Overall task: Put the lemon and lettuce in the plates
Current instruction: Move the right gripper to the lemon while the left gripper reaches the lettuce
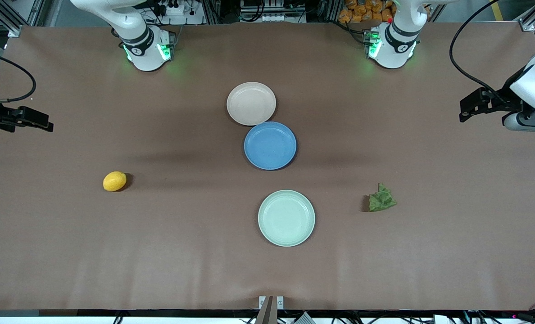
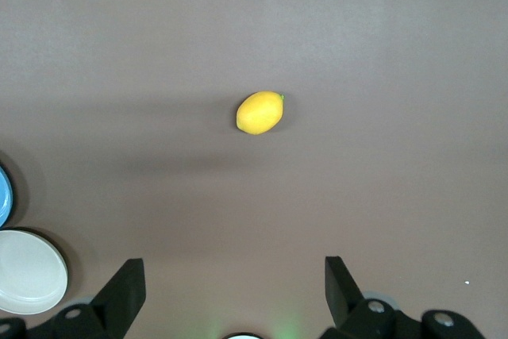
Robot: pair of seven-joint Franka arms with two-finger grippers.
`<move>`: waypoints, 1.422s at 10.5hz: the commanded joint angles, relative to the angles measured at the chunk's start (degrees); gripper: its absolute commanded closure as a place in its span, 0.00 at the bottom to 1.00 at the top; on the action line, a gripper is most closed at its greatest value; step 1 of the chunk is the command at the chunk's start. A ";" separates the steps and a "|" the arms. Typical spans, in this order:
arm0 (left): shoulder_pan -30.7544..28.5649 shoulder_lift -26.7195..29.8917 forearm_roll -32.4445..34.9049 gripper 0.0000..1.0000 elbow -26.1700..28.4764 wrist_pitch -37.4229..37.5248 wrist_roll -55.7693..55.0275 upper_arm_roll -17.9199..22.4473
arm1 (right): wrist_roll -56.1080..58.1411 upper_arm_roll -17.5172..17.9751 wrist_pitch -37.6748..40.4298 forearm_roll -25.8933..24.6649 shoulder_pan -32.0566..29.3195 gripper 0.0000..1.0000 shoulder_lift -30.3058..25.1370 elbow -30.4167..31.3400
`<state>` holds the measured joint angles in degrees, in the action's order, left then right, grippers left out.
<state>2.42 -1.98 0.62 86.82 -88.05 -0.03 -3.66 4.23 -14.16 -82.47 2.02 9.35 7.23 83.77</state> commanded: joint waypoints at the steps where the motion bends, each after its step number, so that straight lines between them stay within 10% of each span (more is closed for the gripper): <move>1: -0.66 0.65 0.96 0.00 -0.60 1.30 1.44 -0.65 | 0.16 0.27 0.03 -0.27 -0.47 0.00 -1.07 1.22; 5: 0.21 -0.48 -0.18 0.00 -0.69 1.22 -2.58 -0.56 | 0.25 0.27 -1.19 -0.27 -1.27 0.00 -0.38 1.92; 15: 1.44 -10.75 -1.59 0.00 0.89 -4.30 -3.22 -0.82 | 0.69 0.53 -32.45 0.52 -0.74 0.00 8.85 21.24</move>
<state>3.21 -9.07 -0.18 87.71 -89.24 -2.08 -4.40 4.32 -13.76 -109.65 2.08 8.74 14.08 102.80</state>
